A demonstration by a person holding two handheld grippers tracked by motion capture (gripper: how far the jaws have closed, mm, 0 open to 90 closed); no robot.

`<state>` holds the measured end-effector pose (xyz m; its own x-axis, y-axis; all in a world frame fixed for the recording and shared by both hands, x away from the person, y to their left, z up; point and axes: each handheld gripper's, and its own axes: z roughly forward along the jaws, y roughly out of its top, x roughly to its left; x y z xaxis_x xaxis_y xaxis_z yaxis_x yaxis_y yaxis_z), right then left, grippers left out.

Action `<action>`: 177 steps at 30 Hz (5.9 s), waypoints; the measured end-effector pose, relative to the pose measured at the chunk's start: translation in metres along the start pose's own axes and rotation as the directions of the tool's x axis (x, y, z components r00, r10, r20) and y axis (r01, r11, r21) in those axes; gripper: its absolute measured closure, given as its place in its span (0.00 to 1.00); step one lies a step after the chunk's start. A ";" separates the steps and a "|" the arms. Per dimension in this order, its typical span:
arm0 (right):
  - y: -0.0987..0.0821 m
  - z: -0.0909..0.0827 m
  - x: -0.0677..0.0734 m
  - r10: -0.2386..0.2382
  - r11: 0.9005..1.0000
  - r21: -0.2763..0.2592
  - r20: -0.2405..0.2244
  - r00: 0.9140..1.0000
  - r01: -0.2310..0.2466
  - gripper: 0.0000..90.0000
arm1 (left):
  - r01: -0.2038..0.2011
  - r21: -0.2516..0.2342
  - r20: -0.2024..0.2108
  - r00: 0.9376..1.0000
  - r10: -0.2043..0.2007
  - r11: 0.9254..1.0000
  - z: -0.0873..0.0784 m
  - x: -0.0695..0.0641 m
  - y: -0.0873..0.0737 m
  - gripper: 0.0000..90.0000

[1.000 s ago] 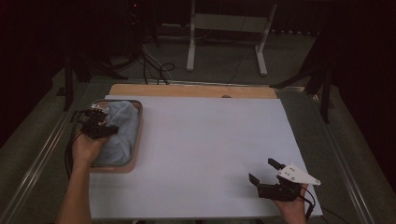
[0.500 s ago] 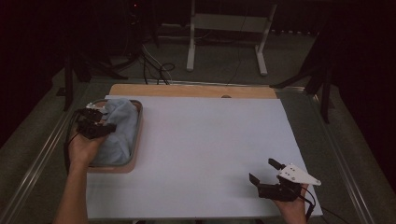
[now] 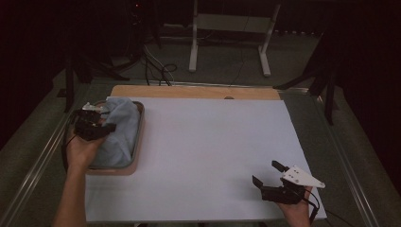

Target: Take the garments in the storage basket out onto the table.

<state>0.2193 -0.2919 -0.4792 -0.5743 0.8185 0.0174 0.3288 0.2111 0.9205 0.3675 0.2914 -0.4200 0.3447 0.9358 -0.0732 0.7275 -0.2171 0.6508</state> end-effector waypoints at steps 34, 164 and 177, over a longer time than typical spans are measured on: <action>0.000 0.001 0.000 -0.002 1.000 0.007 -0.003 1.000 0.002 0.08 | -0.062 -0.093 0.066 0.995 0.069 0.994 -0.027 -0.007 0.006 0.89; 0.000 0.001 -0.001 -0.003 1.000 0.012 -0.001 1.000 0.003 0.08 | -0.162 -0.292 0.299 0.921 0.251 0.943 -0.032 -0.093 0.059 0.89; 0.000 0.002 -0.001 -0.005 1.000 0.013 -0.003 1.000 0.005 0.08 | -0.174 -0.301 0.327 0.905 0.273 0.938 -0.022 -0.113 0.063 0.89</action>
<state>0.2209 -0.2915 -0.4803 -0.5781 0.8159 0.0135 0.3354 0.2225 0.9154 0.3611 0.1783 -0.3539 0.7042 0.6969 -0.1357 0.4437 -0.2828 0.8504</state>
